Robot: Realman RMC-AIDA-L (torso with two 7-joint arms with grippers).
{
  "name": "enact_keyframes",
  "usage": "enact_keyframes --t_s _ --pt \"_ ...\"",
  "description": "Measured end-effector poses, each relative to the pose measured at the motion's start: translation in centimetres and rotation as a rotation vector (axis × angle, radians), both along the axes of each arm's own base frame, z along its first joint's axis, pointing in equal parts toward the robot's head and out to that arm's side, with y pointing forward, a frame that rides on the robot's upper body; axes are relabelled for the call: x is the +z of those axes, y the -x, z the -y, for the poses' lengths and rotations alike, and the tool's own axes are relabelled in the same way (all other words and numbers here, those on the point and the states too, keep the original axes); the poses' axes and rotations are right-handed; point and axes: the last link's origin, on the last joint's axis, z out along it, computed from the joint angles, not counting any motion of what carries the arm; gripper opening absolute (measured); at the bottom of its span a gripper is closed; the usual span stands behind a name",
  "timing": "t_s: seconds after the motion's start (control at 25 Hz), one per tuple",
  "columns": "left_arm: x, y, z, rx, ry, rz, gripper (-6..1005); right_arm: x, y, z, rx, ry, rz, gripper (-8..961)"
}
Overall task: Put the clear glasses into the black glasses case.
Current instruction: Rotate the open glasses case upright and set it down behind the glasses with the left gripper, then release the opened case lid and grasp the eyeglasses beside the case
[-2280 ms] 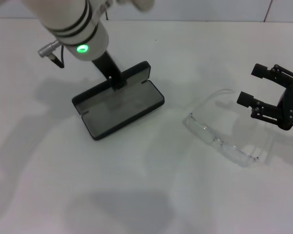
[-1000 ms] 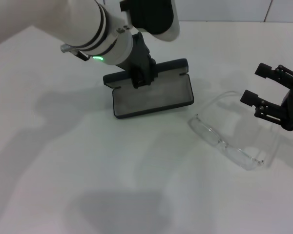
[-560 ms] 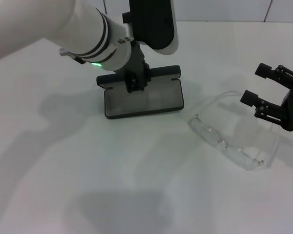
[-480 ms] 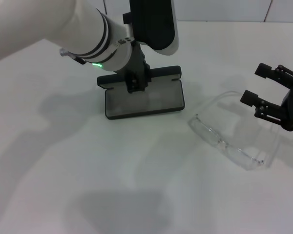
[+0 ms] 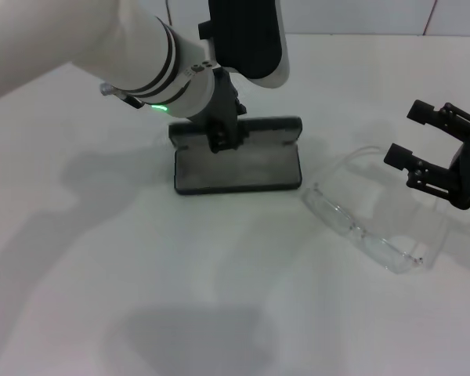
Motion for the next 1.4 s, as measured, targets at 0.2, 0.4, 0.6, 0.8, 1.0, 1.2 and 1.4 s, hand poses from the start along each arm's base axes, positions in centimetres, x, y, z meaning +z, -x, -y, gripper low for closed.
enact_keyframes --t_s 0.2,0.4,0.6,0.8,1.0,1.2,1.4 --pt "0.0 0.1 -0.1 0.000 -0.011 0.006 239 0.0 0.0 0.0 -0.001 0.000 0.000 784" --pt "0.2 0.0 -0.1 0.000 -0.013 0.034 283 0.0 -0.1 0.1 -0.004 0.000 0.000 784" --pt "2.2 -1.4 -0.1 0.026 -0.006 0.242 279 0.0 -0.2 0.1 -0.007 -0.001 0.000 785" --pt "6.2 -2.1 2.1 -0.057 0.066 0.606 279 0.3 -0.3 0.0 -0.016 -0.011 -0.006 785" --pt "9.8 0.3 5.4 -0.166 0.080 0.991 278 0.7 -0.5 -0.2 -0.029 -0.028 -0.014 785" --pt "10.9 3.0 6.9 -0.102 0.034 1.148 322 1.1 -0.5 -0.3 -0.038 -0.031 -0.022 785" --pt "10.4 6.2 9.0 -0.053 -0.003 1.142 443 3.5 -0.2 -1.4 -0.086 0.024 -0.061 784"
